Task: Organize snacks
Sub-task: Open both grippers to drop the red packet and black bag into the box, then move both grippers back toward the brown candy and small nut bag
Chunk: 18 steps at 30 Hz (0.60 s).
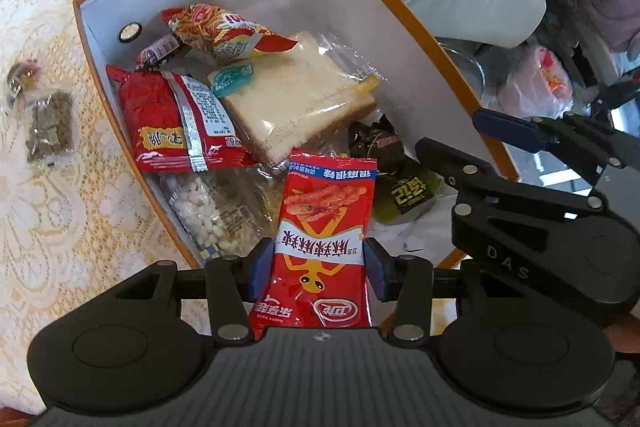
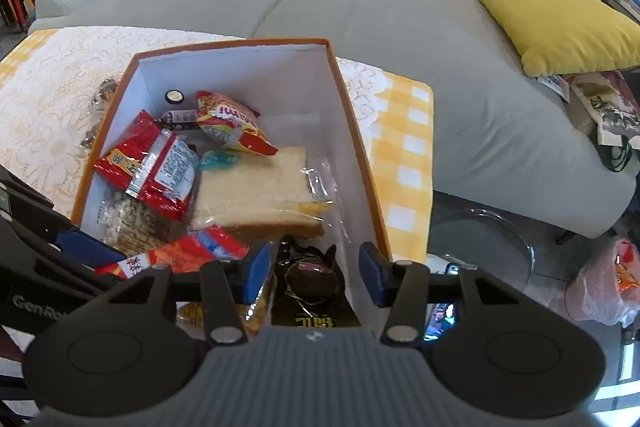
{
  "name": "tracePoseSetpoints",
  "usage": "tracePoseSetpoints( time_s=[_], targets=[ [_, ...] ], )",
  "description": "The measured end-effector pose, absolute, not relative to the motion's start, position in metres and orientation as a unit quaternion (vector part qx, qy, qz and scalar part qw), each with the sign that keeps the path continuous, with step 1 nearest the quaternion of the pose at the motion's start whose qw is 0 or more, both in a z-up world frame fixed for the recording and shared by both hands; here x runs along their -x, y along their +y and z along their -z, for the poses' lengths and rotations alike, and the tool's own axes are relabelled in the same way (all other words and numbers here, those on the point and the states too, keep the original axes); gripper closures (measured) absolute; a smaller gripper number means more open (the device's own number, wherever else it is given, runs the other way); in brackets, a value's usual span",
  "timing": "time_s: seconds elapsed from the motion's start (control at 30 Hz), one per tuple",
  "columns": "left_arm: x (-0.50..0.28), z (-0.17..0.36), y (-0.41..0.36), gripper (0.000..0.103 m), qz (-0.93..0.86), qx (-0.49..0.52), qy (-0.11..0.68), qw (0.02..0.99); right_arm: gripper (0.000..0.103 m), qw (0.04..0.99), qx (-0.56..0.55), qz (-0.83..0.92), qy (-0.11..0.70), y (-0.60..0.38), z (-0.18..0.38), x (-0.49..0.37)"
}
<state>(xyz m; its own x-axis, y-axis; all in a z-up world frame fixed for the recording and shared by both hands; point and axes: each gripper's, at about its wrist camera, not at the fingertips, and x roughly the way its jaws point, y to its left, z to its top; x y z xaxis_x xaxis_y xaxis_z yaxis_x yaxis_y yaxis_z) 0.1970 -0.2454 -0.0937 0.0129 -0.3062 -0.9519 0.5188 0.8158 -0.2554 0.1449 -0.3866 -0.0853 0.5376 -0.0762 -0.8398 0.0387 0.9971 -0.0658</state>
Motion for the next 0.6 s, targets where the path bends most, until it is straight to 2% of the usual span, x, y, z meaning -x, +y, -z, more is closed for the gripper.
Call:
tracePoseSetpoints(
  time_s=[0.1,0.2,0.43,0.6],
  targets=[
    [-0.194,0.094,-0.247,0.047,0.295,-0.095,0.634,0.709,0.054,0.874,0.018,0.037,0.485,-0.387,0.088,-0.144],
    [-0.196,0.095,-0.244,0.038,0.291,-0.088,0.637,0.708,0.054,0.871,0.019,0.04,0.489,-0.388,0.09,-0.141],
    [-0.199,0.081,-0.231,0.035,0.296,-0.063,0.628,0.717,0.054,0.867,0.006,0.03,0.498,-0.385,0.094,-0.134],
    [-0.19,0.06,-0.222,0.035,0.299,-0.081,0.595,0.741,0.054,0.864,0.022,0.015,0.502,-0.369,0.096,-0.129]
  ],
)
